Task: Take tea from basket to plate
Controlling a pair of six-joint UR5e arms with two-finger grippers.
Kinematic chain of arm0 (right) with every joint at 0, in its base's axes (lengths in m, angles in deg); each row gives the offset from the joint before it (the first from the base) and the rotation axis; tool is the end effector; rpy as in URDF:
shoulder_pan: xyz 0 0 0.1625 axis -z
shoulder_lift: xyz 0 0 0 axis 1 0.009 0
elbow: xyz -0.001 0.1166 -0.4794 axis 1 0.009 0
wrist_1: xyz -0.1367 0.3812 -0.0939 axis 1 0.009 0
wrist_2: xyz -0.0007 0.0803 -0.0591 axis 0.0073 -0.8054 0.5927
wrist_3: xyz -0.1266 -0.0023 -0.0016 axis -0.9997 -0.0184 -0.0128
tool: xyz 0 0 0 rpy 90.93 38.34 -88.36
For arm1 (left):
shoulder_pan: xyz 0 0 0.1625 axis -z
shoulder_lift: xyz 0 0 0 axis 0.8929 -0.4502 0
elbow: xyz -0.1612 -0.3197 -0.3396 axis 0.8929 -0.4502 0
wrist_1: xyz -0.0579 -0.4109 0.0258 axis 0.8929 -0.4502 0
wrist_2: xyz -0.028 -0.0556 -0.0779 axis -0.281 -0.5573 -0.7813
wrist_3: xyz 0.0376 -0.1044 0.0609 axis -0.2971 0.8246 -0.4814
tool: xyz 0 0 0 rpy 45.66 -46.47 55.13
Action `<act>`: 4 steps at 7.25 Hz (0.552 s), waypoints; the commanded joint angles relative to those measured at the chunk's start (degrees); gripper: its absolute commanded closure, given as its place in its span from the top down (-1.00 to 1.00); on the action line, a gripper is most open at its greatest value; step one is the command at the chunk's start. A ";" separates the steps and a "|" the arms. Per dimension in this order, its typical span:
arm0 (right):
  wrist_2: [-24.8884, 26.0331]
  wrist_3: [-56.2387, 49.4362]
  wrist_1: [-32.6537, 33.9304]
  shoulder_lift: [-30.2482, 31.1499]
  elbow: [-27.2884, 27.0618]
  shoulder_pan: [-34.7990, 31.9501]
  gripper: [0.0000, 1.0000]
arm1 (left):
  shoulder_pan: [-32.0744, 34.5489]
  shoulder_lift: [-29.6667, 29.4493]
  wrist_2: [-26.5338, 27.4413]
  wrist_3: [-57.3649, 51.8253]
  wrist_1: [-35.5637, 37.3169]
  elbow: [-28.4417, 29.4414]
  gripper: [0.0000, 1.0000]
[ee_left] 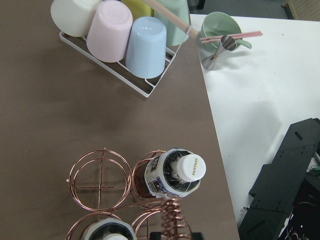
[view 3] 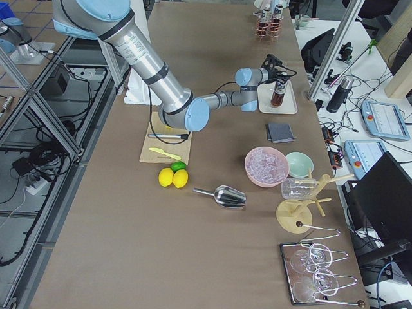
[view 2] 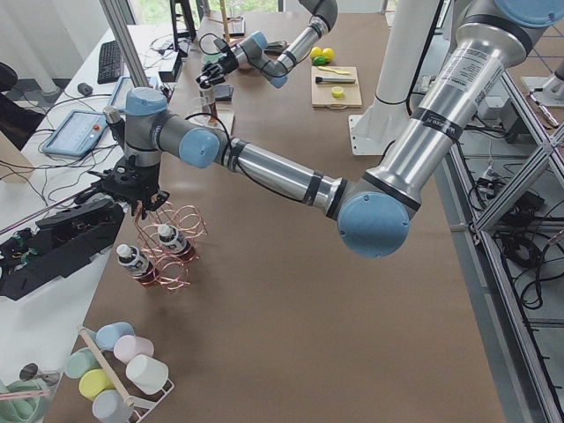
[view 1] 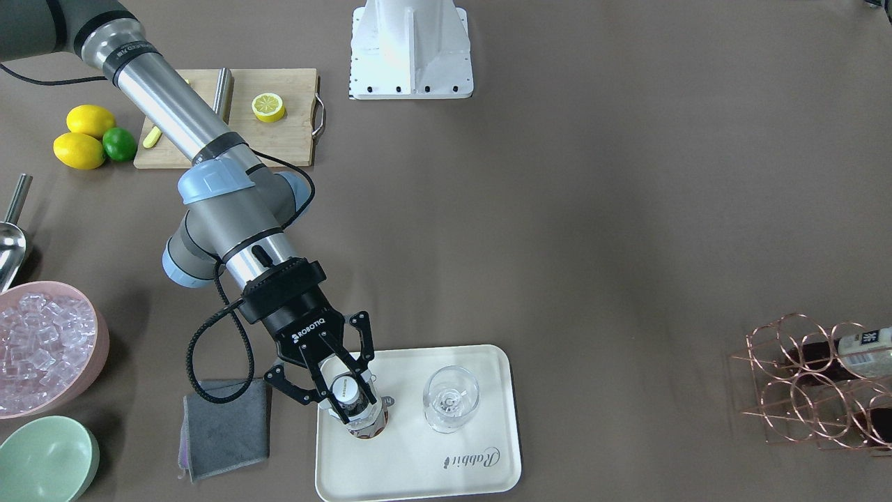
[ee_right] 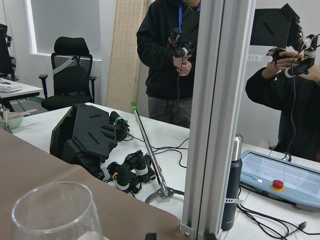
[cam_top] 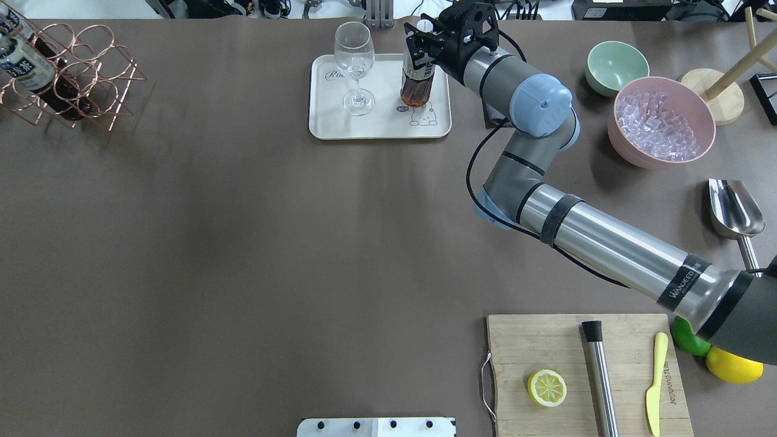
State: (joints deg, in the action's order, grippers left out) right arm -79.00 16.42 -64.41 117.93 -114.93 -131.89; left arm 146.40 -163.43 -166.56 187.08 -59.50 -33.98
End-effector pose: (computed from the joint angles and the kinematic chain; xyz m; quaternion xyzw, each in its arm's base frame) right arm -0.5313 -0.7010 0.3008 0.6203 -0.4257 -0.0129 0.6587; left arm 0.0126 -0.7565 0.5075 -0.0600 0.3020 -0.6813 0.6641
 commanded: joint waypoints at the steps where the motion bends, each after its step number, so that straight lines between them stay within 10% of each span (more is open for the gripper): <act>1: 0.92 0.01 -1.44 0.41 0.19 1.00 -1.00 | 1.84 1.62 0.42 -0.17 -1.35 2.12 -0.17; 2: 1.01 0.01 -1.80 0.50 0.45 1.10 -1.00 | 1.75 2.51 0.51 -0.78 -3.44 2.91 0.94; 4: 1.01 -0.08 -1.81 0.59 0.36 1.18 -1.00 | 3.41 2.43 0.43 -0.88 -3.46 3.09 0.96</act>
State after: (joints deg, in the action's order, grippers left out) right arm -78.05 16.42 -66.07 118.43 -114.54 -130.84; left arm 148.38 -161.12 -166.09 186.36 -62.58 -31.16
